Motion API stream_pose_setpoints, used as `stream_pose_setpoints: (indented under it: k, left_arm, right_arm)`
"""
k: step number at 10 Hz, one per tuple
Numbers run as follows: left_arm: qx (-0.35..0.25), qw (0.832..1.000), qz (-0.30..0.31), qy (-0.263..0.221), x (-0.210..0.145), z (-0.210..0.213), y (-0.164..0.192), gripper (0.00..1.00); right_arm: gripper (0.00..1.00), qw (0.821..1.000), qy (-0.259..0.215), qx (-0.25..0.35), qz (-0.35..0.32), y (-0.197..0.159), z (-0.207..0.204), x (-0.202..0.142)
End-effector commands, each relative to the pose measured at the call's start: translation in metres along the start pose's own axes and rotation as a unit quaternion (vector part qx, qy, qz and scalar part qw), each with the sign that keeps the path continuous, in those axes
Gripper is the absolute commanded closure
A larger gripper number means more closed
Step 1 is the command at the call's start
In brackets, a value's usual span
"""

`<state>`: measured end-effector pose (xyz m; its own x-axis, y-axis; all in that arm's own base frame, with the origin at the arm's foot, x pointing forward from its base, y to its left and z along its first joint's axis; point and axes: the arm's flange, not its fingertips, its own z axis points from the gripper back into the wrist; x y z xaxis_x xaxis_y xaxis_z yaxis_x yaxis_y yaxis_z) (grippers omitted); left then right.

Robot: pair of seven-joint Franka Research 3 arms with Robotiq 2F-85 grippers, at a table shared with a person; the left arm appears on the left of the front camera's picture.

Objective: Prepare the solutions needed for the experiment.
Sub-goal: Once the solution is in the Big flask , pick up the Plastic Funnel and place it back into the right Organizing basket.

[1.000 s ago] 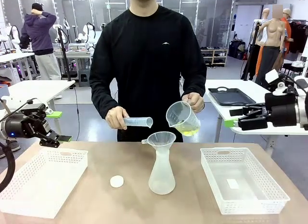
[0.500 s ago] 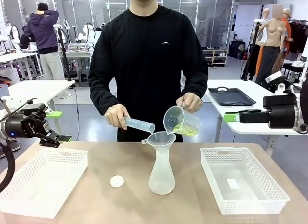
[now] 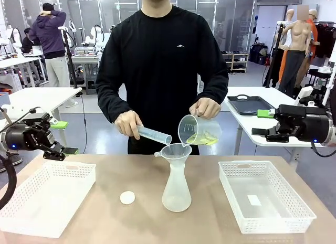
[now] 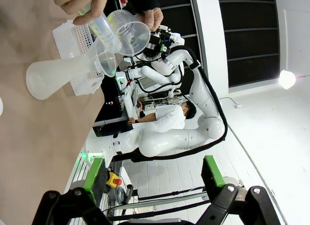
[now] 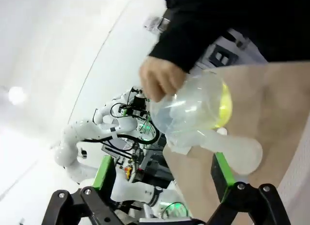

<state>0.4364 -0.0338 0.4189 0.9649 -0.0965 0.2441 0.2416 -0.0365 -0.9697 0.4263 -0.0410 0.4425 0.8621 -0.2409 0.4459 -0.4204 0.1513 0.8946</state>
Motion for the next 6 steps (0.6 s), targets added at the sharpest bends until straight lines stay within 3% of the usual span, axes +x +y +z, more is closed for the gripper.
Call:
stream_pose_setpoints:
  k: [1,3,6]
  left_arm:
    - [-0.001,1.0,0.002,0.001,0.001,0.0,-0.003,0.0]
    - [-0.001,1.0,0.002,0.001,0.001,0.0,-0.003,0.0]
    - [-0.001,1.0,0.002,0.001,0.001,0.0,-0.003,0.0]
  right_arm:
    - [0.0,0.996,0.043,-0.052,-0.063,0.001,0.002,0.015]
    - [0.0,0.988,0.09,-0.104,-0.069,-0.003,-0.008,0.014]
    - [0.0,0.987,0.109,-0.083,-0.085,-0.018,-0.02,0.011]
